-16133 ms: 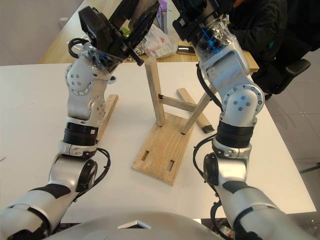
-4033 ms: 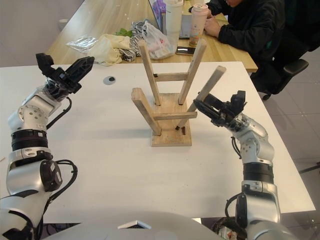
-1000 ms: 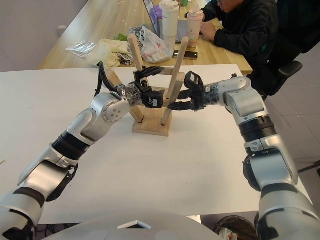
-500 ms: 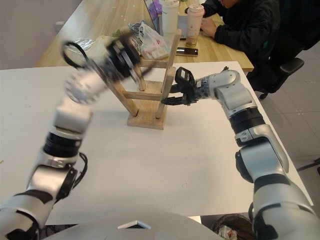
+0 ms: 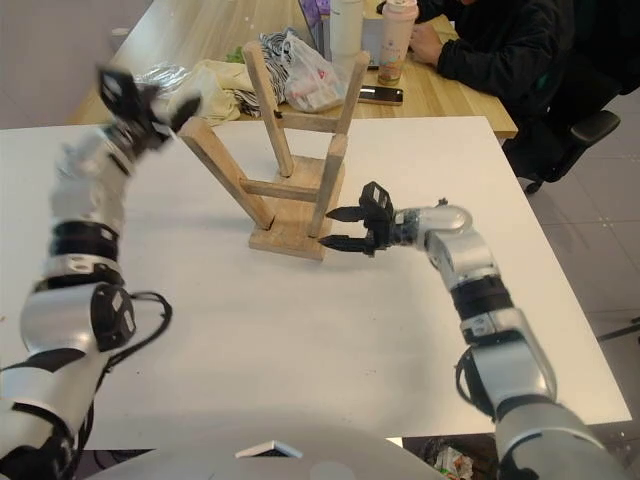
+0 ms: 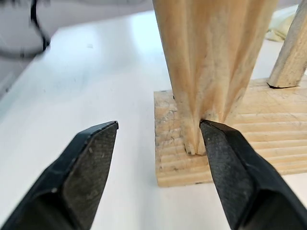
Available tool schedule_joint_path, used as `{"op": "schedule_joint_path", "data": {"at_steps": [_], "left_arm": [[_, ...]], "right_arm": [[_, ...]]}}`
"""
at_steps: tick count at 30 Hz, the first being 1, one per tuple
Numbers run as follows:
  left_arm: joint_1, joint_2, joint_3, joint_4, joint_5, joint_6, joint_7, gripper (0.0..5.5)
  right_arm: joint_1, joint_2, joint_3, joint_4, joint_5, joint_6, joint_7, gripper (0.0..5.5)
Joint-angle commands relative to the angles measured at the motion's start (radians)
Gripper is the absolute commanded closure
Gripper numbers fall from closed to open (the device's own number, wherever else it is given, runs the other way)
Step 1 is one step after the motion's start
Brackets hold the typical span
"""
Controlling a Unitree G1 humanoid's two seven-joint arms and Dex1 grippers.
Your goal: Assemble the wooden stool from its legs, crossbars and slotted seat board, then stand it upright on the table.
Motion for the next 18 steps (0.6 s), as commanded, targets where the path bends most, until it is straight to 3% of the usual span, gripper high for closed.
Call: {"op": "schedule_joint_path", "data": {"at_steps": [1,3,5,7,9,14,18], "left_arm": [[0.06,-0.105,-0.023,-0.039,-0.116,0.1,-0.309,1.54],[0.172,-0.112,-0.09,-0.291,-0.227,0.266,-0.494,1.54],[0.347,-0.072,-0.181,-0.727,-0.453,0.541,-0.607,1.54],[0.466,-0.027,-0.228,-1.062,-0.681,0.758,-0.624,1.54],[0.524,-0.011,-0.251,-1.221,-0.771,0.824,-0.596,1.54],[0.567,0.051,-0.203,-1.124,-0.641,0.76,-0.545,1.54],[0.401,0.131,-0.126,-0.653,-0.407,0.53,-0.357,1.54]], "right_arm": [[-0.07,0.053,-0.076,0.137,-0.037,-0.095,-0.126,2.38],[-0.135,0.055,-0.123,0.269,-0.065,-0.159,-0.203,2.38],[-0.206,0.038,-0.167,0.429,-0.103,-0.245,-0.326,2.38],[-0.235,0.007,-0.183,0.536,-0.149,-0.316,-0.413,2.38],[-0.227,-0.024,-0.184,0.6,-0.178,-0.358,-0.453,2.38],[-0.22,-0.052,-0.206,0.657,-0.18,-0.445,-0.478,2.38],[-0.185,-0.072,-0.256,0.625,-0.139,-0.486,-0.303,2.38]]}}
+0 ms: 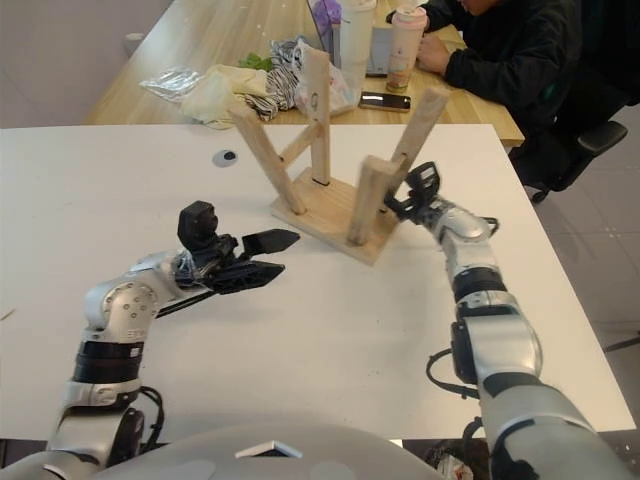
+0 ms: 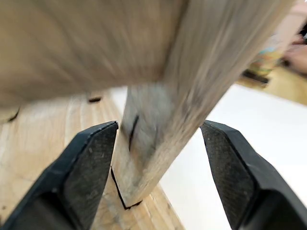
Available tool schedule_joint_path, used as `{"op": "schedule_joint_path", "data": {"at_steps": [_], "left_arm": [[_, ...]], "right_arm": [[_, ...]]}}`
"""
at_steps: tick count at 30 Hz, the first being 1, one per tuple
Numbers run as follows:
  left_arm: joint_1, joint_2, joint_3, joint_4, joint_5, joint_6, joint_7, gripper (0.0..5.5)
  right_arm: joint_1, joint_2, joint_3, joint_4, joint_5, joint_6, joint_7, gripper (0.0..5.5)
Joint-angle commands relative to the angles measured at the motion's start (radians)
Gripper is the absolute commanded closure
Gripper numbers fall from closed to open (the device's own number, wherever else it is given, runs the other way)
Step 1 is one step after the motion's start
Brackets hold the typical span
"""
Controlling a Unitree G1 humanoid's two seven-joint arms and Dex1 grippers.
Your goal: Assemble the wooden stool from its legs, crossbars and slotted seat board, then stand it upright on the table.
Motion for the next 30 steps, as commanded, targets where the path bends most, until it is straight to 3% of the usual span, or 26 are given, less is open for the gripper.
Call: {"op": "schedule_joint_path", "data": {"at_steps": [1,5,9,13,16,22,26,30], "left_arm": [[-0.218,0.054,0.07,0.456,0.194,-0.198,0.214,1.54],[-0.514,0.025,0.117,0.875,0.338,-0.477,0.555,1.54],[-0.655,-0.06,0.15,1.036,0.354,-0.637,0.617,1.54],[-0.731,-0.131,0.197,1.085,0.322,-0.681,0.517,1.54],[-0.715,-0.162,0.167,1.058,0.34,-0.667,0.364,1.54],[-0.492,-0.111,0.081,0.707,0.24,-0.383,-0.08,1.54],[-0.372,-0.067,0.074,0.521,0.208,-0.277,-0.11,1.54],[-0.311,-0.031,0.044,0.558,0.32,-0.385,-0.028,1.54]], "right_arm": [[0.029,-0.027,-0.035,-0.037,0.03,-0.02,0.137,2.38],[0.079,-0.06,-0.061,-0.075,0.028,-0.016,0.176,2.38],[0.119,-0.043,-0.069,-0.126,0.03,0.004,0.206,2.38],[0.158,-0.03,-0.056,-0.183,0.032,0.048,0.263,2.38],[0.191,-0.036,-0.049,-0.236,0.026,0.061,0.292,2.38],[0.198,-0.106,-0.086,-0.25,0.028,0.089,0.291,2.38],[0.189,-0.141,-0.112,-0.231,0.038,0.105,0.29,2.38],[0.21,-0.18,-0.109,-0.249,0.034,0.145,0.351,2.38]]}}
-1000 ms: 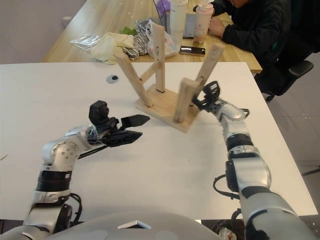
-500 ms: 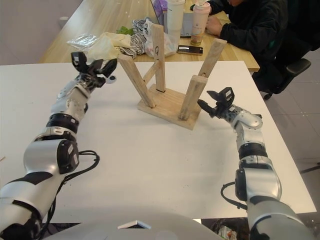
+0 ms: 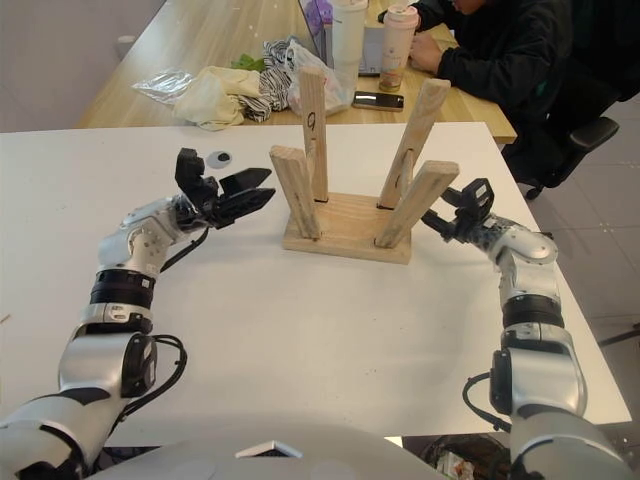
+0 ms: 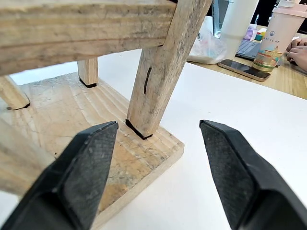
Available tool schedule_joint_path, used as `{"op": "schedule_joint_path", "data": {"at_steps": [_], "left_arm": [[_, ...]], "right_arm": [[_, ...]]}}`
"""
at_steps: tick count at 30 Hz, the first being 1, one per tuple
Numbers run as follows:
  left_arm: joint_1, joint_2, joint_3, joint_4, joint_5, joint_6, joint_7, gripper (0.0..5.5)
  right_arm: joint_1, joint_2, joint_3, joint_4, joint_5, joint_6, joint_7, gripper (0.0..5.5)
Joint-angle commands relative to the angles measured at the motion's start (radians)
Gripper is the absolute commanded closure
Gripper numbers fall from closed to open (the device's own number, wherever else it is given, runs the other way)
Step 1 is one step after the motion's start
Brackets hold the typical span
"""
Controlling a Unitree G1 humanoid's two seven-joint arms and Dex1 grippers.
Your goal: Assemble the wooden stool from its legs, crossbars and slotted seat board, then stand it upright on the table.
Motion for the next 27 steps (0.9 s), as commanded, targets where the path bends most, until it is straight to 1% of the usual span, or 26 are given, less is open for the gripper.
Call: {"op": "schedule_joint_path", "data": {"at_steps": [1,3,5,11,12,13,14,16,18,19,20,21,22,27], "left_arm": [[0.091,0.043,-0.07,-0.015,0.121,-0.125,0.018,1.54],[0.138,0.036,-0.128,-0.053,0.172,-0.198,0.002,1.54],[0.136,0.011,-0.147,-0.049,0.191,-0.241,0.022,1.54],[0.051,-0.059,-0.152,0.053,0.225,-0.326,0.112,1.54],[0.036,-0.065,-0.149,0.074,0.229,-0.339,0.123,1.54],[0.024,-0.071,-0.146,0.089,0.23,-0.347,0.127,1.54],[0.017,-0.076,-0.146,0.091,0.223,-0.346,0.12,1.54],[0.012,-0.083,-0.146,0.09,0.21,-0.341,0.1,1.88],[0.012,-0.092,-0.149,0.082,0.204,-0.336,0.09,2.12],[0.017,-0.095,-0.15,0.071,0.2,-0.331,0.088,2.34],[0.021,-0.099,-0.152,0.061,0.198,-0.327,0.086,2.43],[0.025,-0.102,-0.154,0.052,0.197,-0.323,0.083,2.68],[0.027,-0.104,-0.156,0.046,0.196,-0.32,0.082,2.73],[0.035,-0.106,-0.158,0.028,0.182,-0.295,0.059,3.56]], "right_arm": [[0.024,-0.07,0.01,-0.032,0.005,0.071,0.089,2.38],[0.059,-0.095,0.031,-0.074,0.012,0.12,0.173,2.38],[0.085,-0.102,0.055,-0.115,0.007,0.162,0.224,2.38],[0.1,-0.023,0.099,-0.216,0.033,0.229,0.253,2.38],[0.097,-0.007,0.099,-0.222,0.039,0.233,0.249,2.56],[0.096,0.004,0.098,-0.228,0.046,0.24,0.247,2.59],[0.095,0.013,0.096,-0.238,0.057,0.253,0.248,2.8],[0.099,0.022,0.095,-0.262,0.074,0.278,0.252,3.19],[0.103,0.025,0.094,-0.28,0.079,0.294,0.25,3.43],[0.103,0.026,0.094,-0.286,0.081,0.303,0.246,3.66],[0.103,0.024,0.094,-0.288,0.083,0.309,0.245,3.75],[0.104,0.023,0.094,-0.291,0.084,0.314,0.244,3.83],[0.104,0.022,0.095,-0.294,0.084,0.317,0.244,3.85],[0.106,0.015,0.095,-0.303,0.085,0.328,0.248,3.89]]}}
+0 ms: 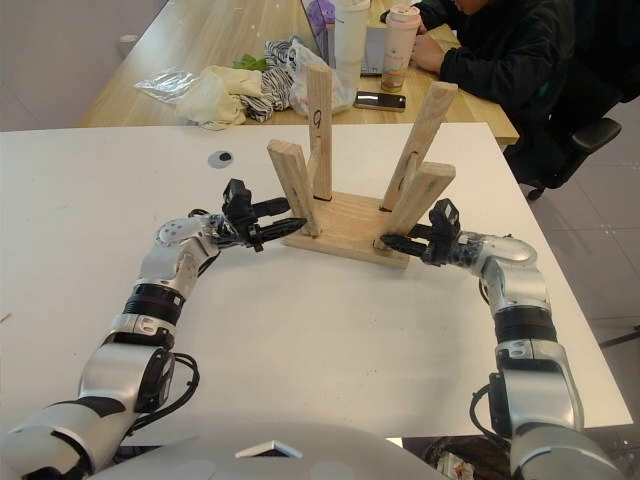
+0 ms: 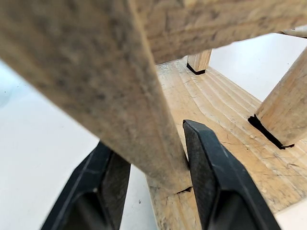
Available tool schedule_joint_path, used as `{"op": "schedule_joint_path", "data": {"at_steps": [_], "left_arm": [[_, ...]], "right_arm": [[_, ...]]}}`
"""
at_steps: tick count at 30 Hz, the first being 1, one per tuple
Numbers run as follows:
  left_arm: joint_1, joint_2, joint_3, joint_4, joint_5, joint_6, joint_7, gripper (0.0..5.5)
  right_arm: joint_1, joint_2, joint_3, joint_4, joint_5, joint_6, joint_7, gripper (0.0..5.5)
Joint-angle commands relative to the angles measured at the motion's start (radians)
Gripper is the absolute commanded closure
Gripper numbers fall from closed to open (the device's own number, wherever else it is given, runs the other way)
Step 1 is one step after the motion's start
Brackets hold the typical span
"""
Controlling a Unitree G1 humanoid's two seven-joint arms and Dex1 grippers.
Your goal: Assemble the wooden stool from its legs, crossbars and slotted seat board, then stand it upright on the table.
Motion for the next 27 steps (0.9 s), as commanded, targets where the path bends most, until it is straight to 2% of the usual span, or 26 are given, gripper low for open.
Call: {"op": "schedule_joint_path", "data": {"at_steps": [1,4,6,9,11,13,16,18,20,21,27], "left_arm": [[0.008,-0.001,-0.012,-0.044,-0.02,0.03,-0.04,3.77],[0.064,0.027,-0.02,-0.141,-0.067,0.111,-0.097,4.0],[0.138,0.071,-0.006,-0.301,-0.165,0.258,-0.128,4.14],[0.309,0.214,0.044,-0.632,-0.377,0.523,-0.155,4.48],[0.401,0.309,0.1,-0.787,-0.514,0.678,-0.147,4.63],[0.465,0.379,0.134,-0.876,-0.573,0.749,-0.141,4.63],[0.448,0.393,0.152,-0.815,-0.526,0.757,-0.042,4.63],[0.403,0.386,0.148,-0.72,-0.477,0.756,0.035,4.63],[0.361,0.383,0.136,-0.63,-0.431,0.736,0.086,4.63],[0.345,0.384,0.131,-0.589,-0.412,0.721,0.101,4.26],[0.287,0.38,0.153,-0.445,-0.396,0.691,0.132,3.35]], "right_arm": [[-0.002,-0.005,-0.003,-0.014,0.009,0.025,-0.006,3.89],[0.01,-0.007,-0.021,-0.084,0.087,0.153,0.035,3.89],[0.058,-0.025,-0.026,-0.229,0.184,0.32,0.076,3.89],[0.132,-0.051,-0.057,-0.473,0.378,0.594,0.081,3.93],[0.187,-0.063,-0.099,-0.63,0.515,0.773,0.019,4.03],[0.203,-0.054,-0.127,-0.717,0.591,0.971,-0.114,4.13],[0.153,0.019,-0.187,-0.718,0.634,1.154,-0.34,4.18],[0.112,0.06,-0.219,-0.675,0.624,1.202,-0.468,4.18],[0.079,0.087,-0.257,-0.619,0.608,1.235,-0.557,3.68],[0.065,0.098,-0.274,-0.599,0.606,1.246,-0.591,3.44],[-0.039,0.135,-0.402,-0.508,0.681,1.303,-0.703,2.42]]}}
